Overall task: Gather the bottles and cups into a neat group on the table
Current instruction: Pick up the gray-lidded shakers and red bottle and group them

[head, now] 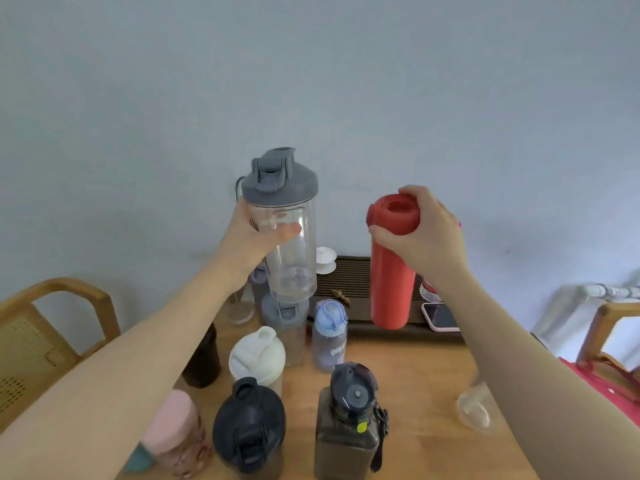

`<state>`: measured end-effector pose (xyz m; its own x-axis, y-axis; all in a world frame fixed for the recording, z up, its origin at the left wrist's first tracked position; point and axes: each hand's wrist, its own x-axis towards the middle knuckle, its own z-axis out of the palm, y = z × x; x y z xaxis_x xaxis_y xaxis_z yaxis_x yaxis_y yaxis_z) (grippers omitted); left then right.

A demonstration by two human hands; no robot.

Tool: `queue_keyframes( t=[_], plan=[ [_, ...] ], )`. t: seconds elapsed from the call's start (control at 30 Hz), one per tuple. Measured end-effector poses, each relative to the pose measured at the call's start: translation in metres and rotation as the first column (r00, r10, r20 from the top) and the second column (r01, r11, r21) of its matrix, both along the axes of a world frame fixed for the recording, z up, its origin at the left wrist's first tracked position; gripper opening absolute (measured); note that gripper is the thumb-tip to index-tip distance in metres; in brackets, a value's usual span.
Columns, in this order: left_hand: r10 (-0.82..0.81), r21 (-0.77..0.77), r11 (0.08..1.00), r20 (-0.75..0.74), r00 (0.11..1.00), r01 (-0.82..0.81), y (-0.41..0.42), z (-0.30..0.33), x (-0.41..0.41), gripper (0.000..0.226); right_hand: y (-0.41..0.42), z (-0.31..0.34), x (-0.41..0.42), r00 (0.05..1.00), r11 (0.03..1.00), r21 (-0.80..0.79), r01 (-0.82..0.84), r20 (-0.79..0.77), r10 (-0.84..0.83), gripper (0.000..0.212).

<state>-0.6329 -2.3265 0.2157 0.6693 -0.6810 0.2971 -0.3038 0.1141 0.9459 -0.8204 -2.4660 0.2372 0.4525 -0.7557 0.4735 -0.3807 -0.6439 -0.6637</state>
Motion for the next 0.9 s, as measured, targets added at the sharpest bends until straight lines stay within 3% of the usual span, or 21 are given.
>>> queue_keyframes(
  t=[0.13, 0.27, 0.43, 0.63, 0.73, 0.8, 0.9],
  plan=[
    [0.054, -0.057, 0.997, -0.012, 0.998, -0.054, 0.026, -0.001, 0.047, 0.082, 0.030, 0.039, 0.058, 0.990, 0.992, -0.022, -0.121, 0.066, 0.122, 0.063],
    [0.088, -0.060, 0.994, 0.003, 0.996, -0.088, 0.057, -0.006, 0.104, 0.077, 0.058, 0.040, 0.125, 0.982, 0.981, 0.040, -0.189, 0.032, 0.187, 0.063],
    [0.051, 0.003, 0.999, -0.042, 0.998, -0.051, 0.088, -0.018, 0.184, 0.073, 0.085, 0.019, 0.204, 0.944, 0.963, 0.099, -0.249, -0.197, 0.264, 0.060],
    [-0.070, 0.122, 0.989, -0.069, 0.995, 0.078, 0.091, -0.076, 0.246, 0.081, 0.098, -0.033, 0.255, 0.871, 0.974, 0.088, -0.208, -0.437, 0.226, 0.063],
    [-0.148, 0.161, 0.976, -0.013, 0.989, 0.148, 0.084, -0.103, 0.256, 0.058, 0.100, -0.059, 0.265, 0.835, 0.981, 0.085, -0.176, -0.515, 0.194, 0.064],
    [-0.169, 0.176, 0.970, -0.021, 0.985, 0.170, 0.080, -0.123, 0.264, 0.056, 0.103, -0.073, 0.267, 0.794, 0.983, 0.099, -0.155, -0.579, 0.184, 0.064],
    [-0.105, 0.220, 0.966, -0.142, 0.984, 0.135, 0.075, -0.160, 0.276, 0.084, 0.107, -0.095, 0.268, 0.717, 0.978, 0.134, -0.160, -0.665, 0.208, 0.064]
  ],
)
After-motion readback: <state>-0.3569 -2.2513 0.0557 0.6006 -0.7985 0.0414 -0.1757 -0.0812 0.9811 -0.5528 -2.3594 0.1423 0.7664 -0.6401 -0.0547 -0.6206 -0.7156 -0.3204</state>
